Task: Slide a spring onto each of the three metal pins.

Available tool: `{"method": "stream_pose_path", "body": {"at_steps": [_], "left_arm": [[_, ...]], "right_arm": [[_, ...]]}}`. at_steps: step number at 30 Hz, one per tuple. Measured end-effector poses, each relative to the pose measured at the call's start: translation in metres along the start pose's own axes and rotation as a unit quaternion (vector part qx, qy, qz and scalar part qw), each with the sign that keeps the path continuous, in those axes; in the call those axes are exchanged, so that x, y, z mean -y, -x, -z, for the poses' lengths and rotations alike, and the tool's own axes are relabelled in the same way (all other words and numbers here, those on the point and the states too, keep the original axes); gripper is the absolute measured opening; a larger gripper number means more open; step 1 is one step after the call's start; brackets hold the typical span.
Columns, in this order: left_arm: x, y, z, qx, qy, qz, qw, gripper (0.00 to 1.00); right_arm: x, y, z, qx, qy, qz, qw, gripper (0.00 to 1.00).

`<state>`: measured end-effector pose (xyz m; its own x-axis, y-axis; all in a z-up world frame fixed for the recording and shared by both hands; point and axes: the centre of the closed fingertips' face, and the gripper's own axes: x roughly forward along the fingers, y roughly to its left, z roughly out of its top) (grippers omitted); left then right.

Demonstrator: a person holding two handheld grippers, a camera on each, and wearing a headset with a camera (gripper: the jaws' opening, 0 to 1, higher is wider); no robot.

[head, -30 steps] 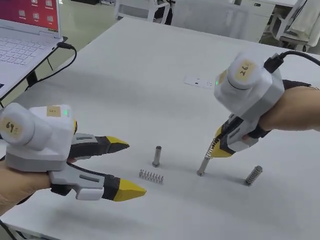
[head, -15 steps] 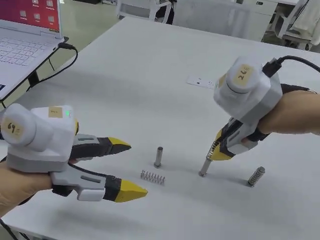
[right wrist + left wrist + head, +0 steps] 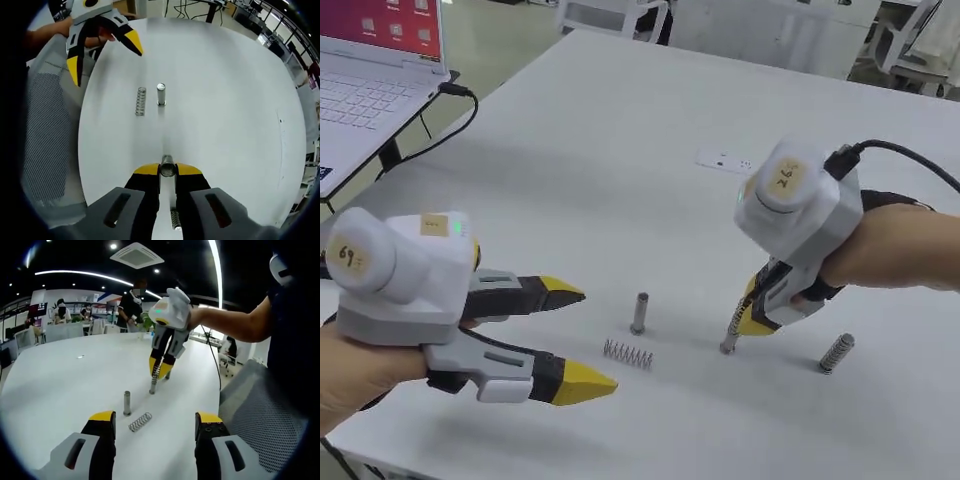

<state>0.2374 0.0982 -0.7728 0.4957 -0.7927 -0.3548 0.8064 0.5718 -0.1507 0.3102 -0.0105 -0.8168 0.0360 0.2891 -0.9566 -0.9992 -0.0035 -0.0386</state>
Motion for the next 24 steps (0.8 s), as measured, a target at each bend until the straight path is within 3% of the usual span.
{"method": "stream_pose_path", "body": {"at_steps": [14, 24], "left_arm": [[0.0, -0.001, 0.001, -0.002, 0.0, 0.0, 1.0, 0.58], [0.0, 0.0, 0.001, -0.002, 0.001, 0.0, 1.0, 0.57]], "right_arm": [[0.005, -0.022, 0.006, -0.007, -0.008, 0.003, 0.9999, 0.09], [0.006, -0.027, 0.007, -0.009, -0.019, 0.0, 0.9998, 0.09]]}}
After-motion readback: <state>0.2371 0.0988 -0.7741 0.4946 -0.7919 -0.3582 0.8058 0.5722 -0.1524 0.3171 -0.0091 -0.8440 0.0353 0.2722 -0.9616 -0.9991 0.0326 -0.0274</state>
